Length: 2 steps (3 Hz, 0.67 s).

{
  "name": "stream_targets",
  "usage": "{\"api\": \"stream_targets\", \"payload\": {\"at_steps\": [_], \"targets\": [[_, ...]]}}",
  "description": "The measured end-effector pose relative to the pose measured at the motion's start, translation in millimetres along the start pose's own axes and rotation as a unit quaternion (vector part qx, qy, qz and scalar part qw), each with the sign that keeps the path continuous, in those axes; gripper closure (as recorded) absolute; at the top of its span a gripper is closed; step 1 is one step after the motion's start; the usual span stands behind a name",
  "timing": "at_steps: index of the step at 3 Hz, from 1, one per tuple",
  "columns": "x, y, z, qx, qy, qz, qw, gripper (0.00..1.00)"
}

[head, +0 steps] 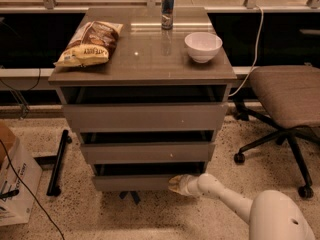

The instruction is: Close bottom drawer

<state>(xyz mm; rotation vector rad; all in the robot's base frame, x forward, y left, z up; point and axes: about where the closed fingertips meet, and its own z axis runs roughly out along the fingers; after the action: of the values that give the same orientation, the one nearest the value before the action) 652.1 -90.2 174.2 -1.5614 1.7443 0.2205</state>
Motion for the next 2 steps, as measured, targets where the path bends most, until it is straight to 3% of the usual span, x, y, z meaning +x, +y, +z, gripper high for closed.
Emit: {"api": "stream_targets", "payload": {"at_steps": [1,2], "targets": [[-0.9,1.5,1.3,-0.001,-0.001,0.0,1.0,0.04],[-1.4,2.4,2.2,-0.002,-0.001,0.0,1.0,0.0]]}}
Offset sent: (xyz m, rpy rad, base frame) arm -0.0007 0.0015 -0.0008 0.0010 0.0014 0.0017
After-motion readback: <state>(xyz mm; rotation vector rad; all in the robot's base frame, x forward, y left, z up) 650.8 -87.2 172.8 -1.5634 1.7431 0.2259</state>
